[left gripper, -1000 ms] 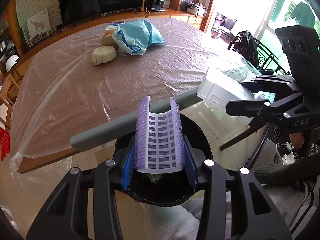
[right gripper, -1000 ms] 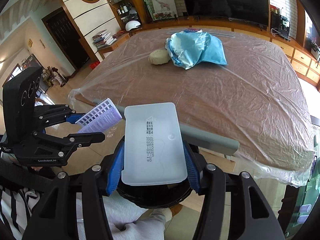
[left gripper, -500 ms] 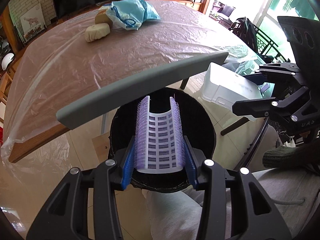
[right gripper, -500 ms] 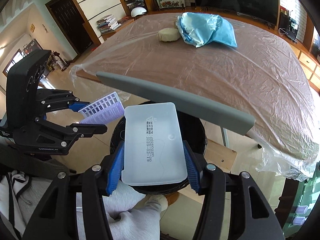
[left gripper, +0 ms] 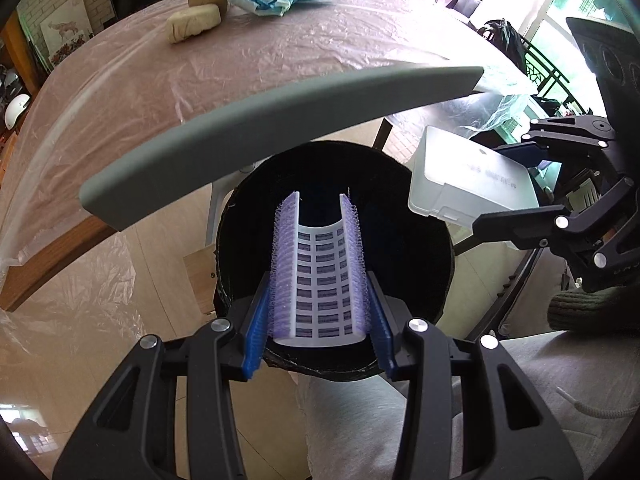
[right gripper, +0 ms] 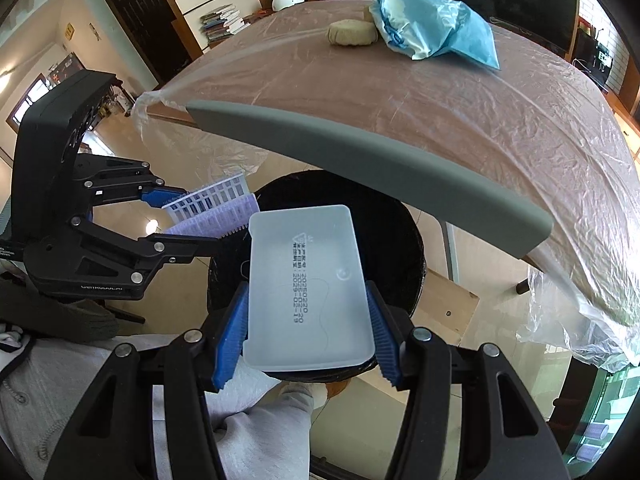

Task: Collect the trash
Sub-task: 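Lift the lid and comb and carry both over the black bin, then open both tools over the black bin to drop the lid and comb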

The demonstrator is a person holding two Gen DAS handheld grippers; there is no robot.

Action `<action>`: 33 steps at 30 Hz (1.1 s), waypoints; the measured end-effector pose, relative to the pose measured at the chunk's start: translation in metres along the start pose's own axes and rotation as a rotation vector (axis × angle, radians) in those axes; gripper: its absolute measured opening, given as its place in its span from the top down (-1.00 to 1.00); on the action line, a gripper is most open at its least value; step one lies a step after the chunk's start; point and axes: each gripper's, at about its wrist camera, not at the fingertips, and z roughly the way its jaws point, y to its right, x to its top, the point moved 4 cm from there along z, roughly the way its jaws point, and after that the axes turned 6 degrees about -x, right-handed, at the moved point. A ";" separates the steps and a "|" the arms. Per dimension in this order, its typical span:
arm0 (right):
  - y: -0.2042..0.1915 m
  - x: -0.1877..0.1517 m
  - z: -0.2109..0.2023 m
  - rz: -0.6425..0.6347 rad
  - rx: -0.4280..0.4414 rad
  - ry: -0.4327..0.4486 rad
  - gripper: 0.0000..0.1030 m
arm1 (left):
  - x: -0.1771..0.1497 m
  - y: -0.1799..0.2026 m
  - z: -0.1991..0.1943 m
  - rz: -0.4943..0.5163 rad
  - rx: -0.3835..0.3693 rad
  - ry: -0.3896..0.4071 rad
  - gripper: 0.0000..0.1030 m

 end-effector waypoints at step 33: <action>0.007 -0.004 0.029 0.016 -0.039 -0.057 -0.05 | 0.001 -0.007 0.037 0.012 0.020 -0.083 0.13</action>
